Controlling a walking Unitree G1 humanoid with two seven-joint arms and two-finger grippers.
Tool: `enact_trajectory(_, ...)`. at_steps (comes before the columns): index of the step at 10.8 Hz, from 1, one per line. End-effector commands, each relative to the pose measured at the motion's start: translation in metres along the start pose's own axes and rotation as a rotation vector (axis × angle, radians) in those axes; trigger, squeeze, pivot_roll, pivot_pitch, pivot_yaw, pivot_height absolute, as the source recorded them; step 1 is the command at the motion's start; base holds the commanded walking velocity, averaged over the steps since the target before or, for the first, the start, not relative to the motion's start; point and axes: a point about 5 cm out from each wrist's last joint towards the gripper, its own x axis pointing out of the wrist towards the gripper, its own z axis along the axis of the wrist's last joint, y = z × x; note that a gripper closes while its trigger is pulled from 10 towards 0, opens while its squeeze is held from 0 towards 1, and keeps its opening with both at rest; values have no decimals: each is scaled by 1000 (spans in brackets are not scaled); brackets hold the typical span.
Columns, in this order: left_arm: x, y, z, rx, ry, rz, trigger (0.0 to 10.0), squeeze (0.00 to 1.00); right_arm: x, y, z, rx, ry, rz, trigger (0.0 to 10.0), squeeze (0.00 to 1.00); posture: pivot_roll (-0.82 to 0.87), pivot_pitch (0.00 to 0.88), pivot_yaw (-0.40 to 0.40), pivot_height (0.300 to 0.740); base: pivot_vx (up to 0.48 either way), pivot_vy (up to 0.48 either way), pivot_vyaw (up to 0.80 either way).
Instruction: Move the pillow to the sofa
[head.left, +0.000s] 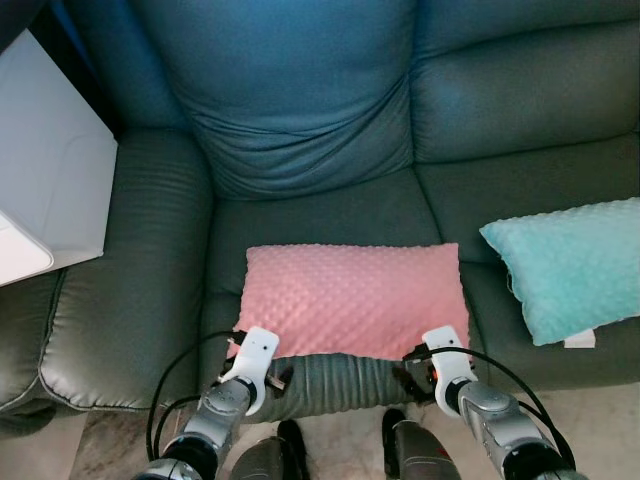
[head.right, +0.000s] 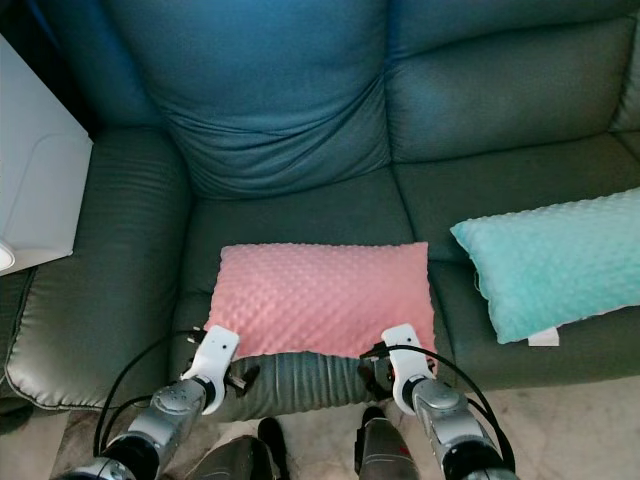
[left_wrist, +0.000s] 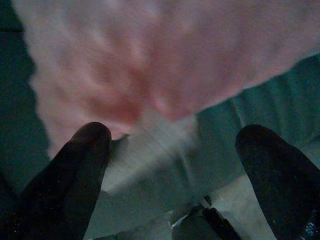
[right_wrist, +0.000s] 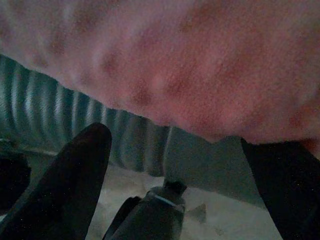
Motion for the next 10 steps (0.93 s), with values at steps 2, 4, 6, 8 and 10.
enact_trajectory(2,-3,6,-13,-28,42,32,10000,0,0,-5,-1,-6,-22,-59,10000,0,-183,351,170,740,0,0,0)
enact_trajectory(4,-3,9,-12,-33,33,62,10000,0,-2,-19,8,-29,-53,-132,10000,0,-184,351,169,740,0,0,0)
enact_trajectory(6,-3,14,-6,-54,2,116,10000,0,-4,-29,15,-25,-80,-177,10000,0,-185,350,169,740,0,0,0)
enact_trajectory(8,-3,18,-3,-55,-10,135,10000,0,-2,-24,16,-20,-93,-149,10000,0,-184,349,166,740,0,0,0)
enact_trajectory(10,-3,22,-2,-48,-16,161,10000,0,0,-8,13,-12,-129,-58,10000,0,-193,340,157,740,0,0,0)
